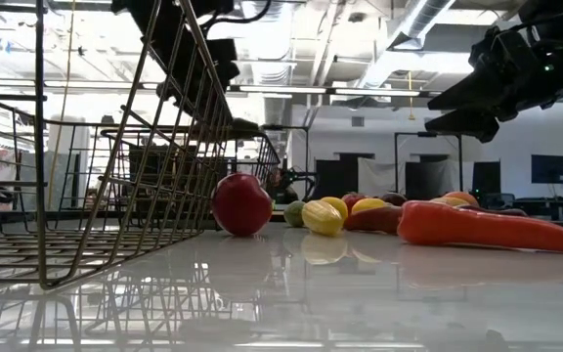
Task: Sort produce into baskets
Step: Put the green chili pepper into the black wire basket, then put the orange carrot into the black wire basket
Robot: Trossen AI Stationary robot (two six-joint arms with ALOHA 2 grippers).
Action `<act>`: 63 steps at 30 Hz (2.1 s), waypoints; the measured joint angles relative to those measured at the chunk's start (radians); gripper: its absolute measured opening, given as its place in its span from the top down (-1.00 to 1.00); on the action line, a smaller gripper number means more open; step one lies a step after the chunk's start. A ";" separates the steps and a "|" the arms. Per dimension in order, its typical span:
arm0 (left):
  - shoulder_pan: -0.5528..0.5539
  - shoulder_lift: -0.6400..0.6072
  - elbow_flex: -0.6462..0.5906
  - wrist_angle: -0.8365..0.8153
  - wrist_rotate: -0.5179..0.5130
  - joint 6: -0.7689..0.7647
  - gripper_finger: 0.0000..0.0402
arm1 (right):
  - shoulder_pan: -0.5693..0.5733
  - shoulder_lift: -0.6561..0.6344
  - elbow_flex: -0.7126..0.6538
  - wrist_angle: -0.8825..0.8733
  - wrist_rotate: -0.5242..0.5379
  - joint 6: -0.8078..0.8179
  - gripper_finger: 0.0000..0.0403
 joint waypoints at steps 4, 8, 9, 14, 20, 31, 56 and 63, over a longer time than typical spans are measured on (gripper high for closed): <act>0.034 -0.024 -0.003 -0.003 0.025 -0.006 -0.08 | -0.001 0.000 0.000 0.002 0.000 0.000 -0.51; 0.049 -0.024 0.001 -0.005 0.047 0.003 -0.30 | -0.002 0.000 0.000 -0.001 0.000 0.000 -0.51; 0.052 -0.024 0.005 -0.002 0.067 0.014 -0.34 | -0.002 0.000 0.000 -0.001 0.000 0.000 -0.51; 0.055 -0.020 0.040 0.095 0.209 0.056 -0.39 | -0.002 0.000 0.000 -0.001 0.000 0.000 -0.51; 0.014 0.081 0.182 0.125 0.263 0.098 -0.33 | -0.002 0.000 0.000 0.002 0.002 -0.001 -0.51; -0.104 0.498 0.633 -0.097 0.544 0.287 -0.28 | -0.002 0.000 0.000 -0.069 0.025 -0.006 -0.51; -0.242 0.867 0.808 0.131 0.589 0.524 -0.28 | 0.028 -0.157 0.045 -0.186 0.029 0.009 -0.51; -0.242 0.868 0.737 0.194 0.586 0.520 -0.28 | 0.028 -0.157 0.045 -0.188 0.029 0.010 -0.51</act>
